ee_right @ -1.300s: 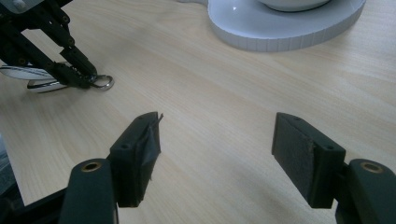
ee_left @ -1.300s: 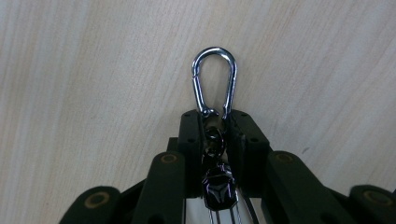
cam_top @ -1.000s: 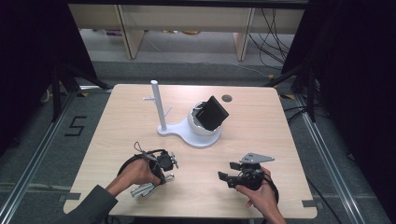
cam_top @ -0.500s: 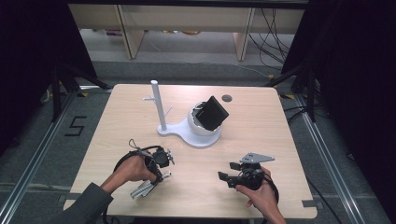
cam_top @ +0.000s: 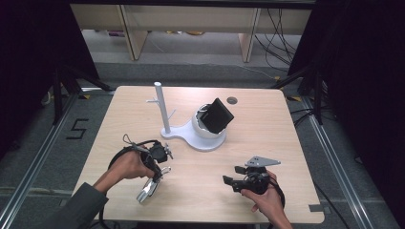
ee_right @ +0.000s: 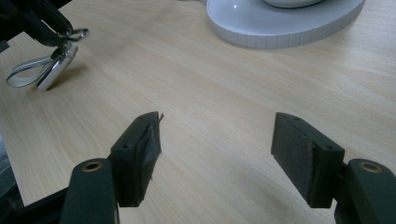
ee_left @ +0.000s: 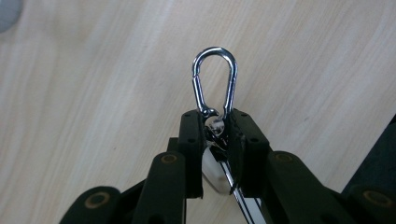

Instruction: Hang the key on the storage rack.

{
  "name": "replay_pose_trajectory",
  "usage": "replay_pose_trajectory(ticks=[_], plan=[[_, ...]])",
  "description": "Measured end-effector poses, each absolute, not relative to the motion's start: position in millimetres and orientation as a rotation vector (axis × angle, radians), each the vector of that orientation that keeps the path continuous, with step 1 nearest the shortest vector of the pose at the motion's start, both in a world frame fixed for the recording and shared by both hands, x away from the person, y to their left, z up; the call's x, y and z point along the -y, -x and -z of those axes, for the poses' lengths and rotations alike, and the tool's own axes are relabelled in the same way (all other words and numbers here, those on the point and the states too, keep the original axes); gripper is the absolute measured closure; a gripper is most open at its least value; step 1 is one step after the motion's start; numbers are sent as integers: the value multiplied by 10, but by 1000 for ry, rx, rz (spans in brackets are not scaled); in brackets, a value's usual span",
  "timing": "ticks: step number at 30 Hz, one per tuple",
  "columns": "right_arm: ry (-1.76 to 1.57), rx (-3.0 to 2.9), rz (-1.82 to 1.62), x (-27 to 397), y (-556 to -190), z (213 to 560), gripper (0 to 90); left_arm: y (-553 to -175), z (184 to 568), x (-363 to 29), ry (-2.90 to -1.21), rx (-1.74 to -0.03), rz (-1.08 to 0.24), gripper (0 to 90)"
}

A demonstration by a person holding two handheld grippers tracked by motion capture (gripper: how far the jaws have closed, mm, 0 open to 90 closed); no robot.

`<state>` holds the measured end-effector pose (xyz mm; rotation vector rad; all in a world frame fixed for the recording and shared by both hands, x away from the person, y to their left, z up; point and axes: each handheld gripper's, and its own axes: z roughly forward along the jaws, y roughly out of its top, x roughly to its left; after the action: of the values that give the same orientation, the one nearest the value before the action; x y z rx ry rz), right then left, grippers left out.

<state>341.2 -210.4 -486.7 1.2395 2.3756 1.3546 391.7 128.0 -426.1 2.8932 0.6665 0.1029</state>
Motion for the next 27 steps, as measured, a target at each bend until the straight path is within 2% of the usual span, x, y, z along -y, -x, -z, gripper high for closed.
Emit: replay_pose_trajectory(ticks=[16, 27], plan=[[-1239, -2394, -1360, 2098, -3422, 4874, 339, -4127, 3565, -1681, -2819, -790, -234, 753], [-1238, -2383, -1333, 2108, -3418, 4867, 339, -4283, 3310, -1844, -2793, -857, -274, 753]])
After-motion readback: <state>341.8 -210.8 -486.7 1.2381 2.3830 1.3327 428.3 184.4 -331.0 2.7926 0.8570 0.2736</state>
